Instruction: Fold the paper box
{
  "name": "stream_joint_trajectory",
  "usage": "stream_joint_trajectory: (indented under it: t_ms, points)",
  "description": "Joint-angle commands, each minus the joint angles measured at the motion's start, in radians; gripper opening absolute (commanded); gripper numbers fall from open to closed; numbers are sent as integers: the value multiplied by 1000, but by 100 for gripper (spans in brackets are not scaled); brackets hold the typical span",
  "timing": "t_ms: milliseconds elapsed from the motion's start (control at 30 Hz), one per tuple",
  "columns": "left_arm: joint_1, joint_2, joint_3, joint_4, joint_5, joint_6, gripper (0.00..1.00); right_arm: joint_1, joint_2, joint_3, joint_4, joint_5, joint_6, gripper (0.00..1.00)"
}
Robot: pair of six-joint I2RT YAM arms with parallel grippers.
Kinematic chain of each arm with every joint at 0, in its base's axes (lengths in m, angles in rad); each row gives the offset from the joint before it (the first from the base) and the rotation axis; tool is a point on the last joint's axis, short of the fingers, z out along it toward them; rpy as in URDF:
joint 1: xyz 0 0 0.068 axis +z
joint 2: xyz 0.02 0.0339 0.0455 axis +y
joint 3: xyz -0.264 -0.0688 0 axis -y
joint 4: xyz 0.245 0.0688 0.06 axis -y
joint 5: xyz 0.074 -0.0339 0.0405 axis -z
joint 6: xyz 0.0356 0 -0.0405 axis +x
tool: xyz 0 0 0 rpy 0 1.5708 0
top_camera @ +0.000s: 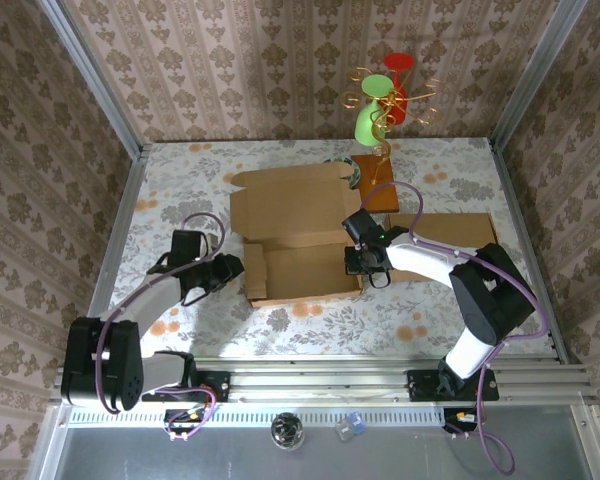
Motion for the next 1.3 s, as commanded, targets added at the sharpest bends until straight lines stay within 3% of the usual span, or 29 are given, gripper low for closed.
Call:
stream_joint_trajectory:
  t_ms: [0,200,367,467,600,700,1267]
  points:
    - [7,8,-37,131,53,-46,29,8,0,-23,17,21,16,0]
    - [7,0,-74,171,71,-65,29,7,6,-16,13,20,15,0]
    - [17,-139,-91,112,39,-78,30,7,13,-10,11,17,19,0]
    - [56,-181,-110,101,74,-65,32,7,15,-11,12,16,19,0]
    - [96,-94,-129,186,233,-55,31,7,21,-11,14,11,20,0]
    - [98,-31,-132,249,285,-56,32,7,25,-6,12,10,16,0]
    - [80,113,-143,320,303,-33,29,8,28,-1,8,7,19,0]
